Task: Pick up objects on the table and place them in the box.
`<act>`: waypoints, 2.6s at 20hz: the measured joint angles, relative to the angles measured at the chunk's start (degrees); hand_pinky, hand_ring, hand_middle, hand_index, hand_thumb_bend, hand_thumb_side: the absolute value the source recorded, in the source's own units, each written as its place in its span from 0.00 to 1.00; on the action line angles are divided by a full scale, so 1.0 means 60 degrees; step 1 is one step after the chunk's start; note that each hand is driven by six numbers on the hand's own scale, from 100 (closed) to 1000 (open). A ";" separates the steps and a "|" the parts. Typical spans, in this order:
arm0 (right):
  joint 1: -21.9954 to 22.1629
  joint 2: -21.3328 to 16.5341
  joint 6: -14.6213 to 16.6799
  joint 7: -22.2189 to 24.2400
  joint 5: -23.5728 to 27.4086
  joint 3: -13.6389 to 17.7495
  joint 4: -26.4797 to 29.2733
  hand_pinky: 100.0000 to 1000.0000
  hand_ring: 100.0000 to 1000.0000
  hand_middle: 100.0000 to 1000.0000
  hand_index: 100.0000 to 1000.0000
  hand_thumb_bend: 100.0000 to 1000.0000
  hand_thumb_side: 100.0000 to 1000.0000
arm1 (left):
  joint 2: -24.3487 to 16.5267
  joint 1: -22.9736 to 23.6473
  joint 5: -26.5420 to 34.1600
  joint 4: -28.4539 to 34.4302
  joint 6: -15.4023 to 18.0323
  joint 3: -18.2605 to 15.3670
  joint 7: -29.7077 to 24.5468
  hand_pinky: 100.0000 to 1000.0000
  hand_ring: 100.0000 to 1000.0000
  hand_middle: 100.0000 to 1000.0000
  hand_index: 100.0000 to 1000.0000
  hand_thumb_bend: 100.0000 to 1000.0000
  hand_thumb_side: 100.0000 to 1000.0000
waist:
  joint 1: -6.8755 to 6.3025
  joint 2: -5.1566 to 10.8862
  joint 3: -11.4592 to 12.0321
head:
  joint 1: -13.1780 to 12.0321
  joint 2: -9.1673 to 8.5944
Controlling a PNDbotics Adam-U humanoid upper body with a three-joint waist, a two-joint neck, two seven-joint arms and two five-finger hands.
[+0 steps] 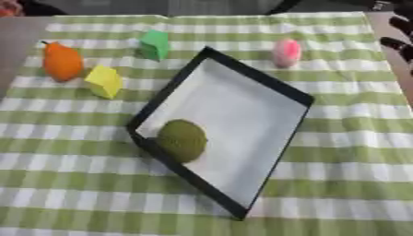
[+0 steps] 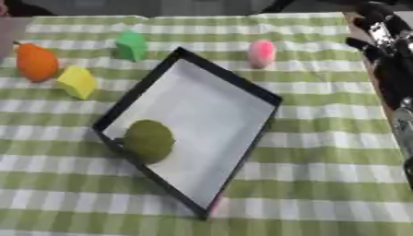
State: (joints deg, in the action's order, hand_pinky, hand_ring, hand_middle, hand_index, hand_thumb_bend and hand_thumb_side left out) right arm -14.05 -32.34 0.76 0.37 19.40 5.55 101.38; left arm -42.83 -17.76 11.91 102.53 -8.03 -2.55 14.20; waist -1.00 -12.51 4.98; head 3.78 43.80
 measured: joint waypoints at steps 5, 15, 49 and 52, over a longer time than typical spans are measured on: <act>0.0067 -0.0085 0.0022 0.0041 -0.0015 -0.0055 -0.0023 0.88 1.00 0.93 0.90 0.00 0.64 | -0.1739 -0.1019 -0.1136 -0.1153 -0.0369 0.0447 -0.2085 0.84 0.89 0.84 0.89 0.08 0.63 | -0.0093 0.0000 -0.0027 | 0.0002 0.0003; 0.0083 -0.0196 0.0051 0.0119 -0.0091 -0.0116 -0.0031 0.88 1.00 0.93 0.90 0.00 0.64 | -0.2625 -0.3216 -0.4979 -0.3851 0.0639 0.1592 -0.7766 0.83 0.83 0.81 0.89 0.30 0.66 | -0.0120 0.0008 -0.0115 | -0.0041 0.0004; 0.0093 -0.0401 0.0082 0.0252 -0.0197 -0.0245 -0.0091 0.88 1.00 0.92 0.90 0.00 0.65 | 0.0187 -0.6548 -0.9258 -0.9945 0.2544 0.2446 -0.8703 0.84 0.86 0.79 0.88 0.55 0.00 | -0.0226 0.0001 -0.0271 | -0.0283 0.0004; 0.0077 -0.0361 0.0079 0.0255 -0.0218 -0.0250 -0.0091 0.88 1.00 0.91 0.90 0.00 0.65 | 0.0418 -0.6559 -0.9755 -1.0347 0.2606 0.2318 -0.8651 0.84 0.86 0.79 0.89 0.57 0.00 | -0.0226 0.0001 -0.0297 | -0.0322 0.0004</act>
State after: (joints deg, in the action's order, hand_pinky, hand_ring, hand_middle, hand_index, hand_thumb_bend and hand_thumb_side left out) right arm -13.59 -34.51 1.23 1.90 18.09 4.05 100.84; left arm -40.32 -57.11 -46.62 40.45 7.61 11.35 -37.71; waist -2.36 -12.50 3.20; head 1.84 43.82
